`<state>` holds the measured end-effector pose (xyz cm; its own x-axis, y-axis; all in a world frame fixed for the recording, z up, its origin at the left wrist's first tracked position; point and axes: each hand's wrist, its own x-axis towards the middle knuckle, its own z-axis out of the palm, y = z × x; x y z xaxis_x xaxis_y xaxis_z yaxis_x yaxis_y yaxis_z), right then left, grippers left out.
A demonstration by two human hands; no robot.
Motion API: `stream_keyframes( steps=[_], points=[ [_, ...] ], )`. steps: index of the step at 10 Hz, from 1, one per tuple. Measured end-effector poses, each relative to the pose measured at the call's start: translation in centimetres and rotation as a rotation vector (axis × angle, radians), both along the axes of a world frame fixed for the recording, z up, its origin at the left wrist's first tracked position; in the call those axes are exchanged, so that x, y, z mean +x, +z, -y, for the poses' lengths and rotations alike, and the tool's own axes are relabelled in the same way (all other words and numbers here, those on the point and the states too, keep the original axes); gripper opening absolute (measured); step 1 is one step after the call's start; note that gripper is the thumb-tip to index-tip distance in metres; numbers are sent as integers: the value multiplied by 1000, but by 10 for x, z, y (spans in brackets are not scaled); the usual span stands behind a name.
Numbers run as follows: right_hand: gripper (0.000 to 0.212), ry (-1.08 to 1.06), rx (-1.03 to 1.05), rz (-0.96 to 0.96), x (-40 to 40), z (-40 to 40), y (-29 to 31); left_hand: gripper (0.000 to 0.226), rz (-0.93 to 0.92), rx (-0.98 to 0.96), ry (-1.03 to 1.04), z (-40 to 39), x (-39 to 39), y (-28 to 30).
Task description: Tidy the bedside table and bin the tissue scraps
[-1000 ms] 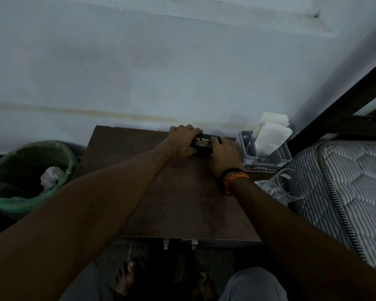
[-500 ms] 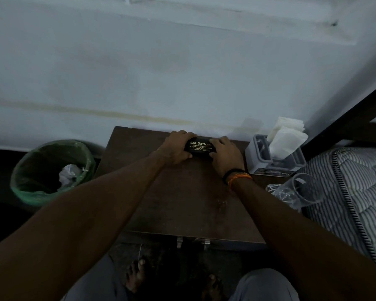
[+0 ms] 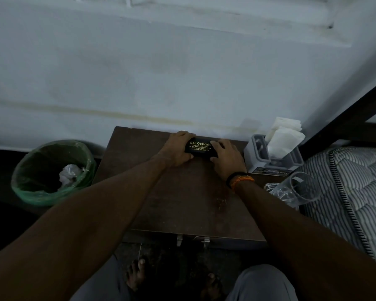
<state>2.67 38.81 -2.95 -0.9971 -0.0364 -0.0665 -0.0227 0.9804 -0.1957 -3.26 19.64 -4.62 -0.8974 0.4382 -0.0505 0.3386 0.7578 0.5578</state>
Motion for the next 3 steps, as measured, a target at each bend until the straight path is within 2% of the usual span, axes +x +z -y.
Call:
stream_keyframes(
  steps=[2,3],
  points=[
    [61,-11,0,17,6,4,3,79,11,-42,40,2,6,5],
    [61,-25,-7,5,9,5,4,86,-16,-69,74,3,8,2]
  ],
)
